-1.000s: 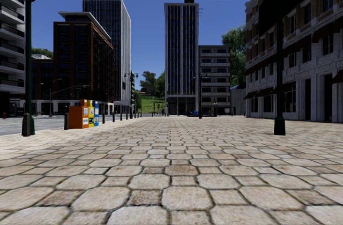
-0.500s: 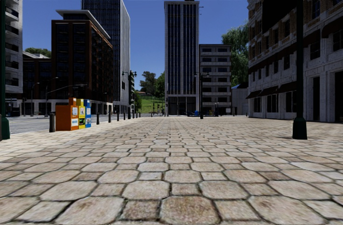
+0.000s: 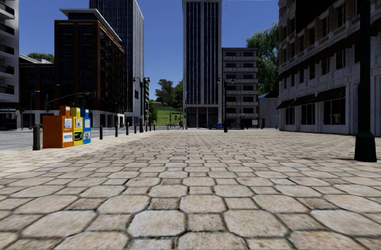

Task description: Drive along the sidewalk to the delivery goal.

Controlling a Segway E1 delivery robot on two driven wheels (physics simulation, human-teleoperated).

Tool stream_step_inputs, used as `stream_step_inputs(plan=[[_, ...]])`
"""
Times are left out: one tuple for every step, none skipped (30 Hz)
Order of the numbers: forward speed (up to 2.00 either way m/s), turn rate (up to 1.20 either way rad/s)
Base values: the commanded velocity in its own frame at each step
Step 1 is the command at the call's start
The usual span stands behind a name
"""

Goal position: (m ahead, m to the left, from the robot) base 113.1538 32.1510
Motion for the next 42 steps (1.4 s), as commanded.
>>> stream_step_inputs(plan=[[2.0, 0.0], [2.0, 0.0], [2.0, 0.0], [2.0, 0.0], [2.0, 0.0], [2.0, 0.0], [2.0, 0.0], [2.0, 0.0], [2.0, 0.0], [2.0, 0.0], [2.0, 0.0], [2.0, 0.0], [2.0, 0.0], [2.0, 0.0], [2.0, 0.0], [2.0, 0.0], [2.0, 0.0], [2.0, 0.0], [2.0, 0.0], [2.0, 0.0], [2.0, 0.0], [2.0, 0.0], [2.0, 0.0], [2.0, 0.0], [2.0, 0.0], [2.0, 0.0], [2.0, 0.0], [2.0, 0.0], [2.0, 0.0], [2.0, 0.0], [2.0, 0.0], [2.0, 0.0], [2.0, 0.0], [2.0, 0.0], [2.0, 0.0], [2.0, 0.0], [2.0, 0.0], [2.0, 0.0], [2.0, 0.0], [2.0, 0.0], [2.0, 0.0], [2.0, 0.0]])
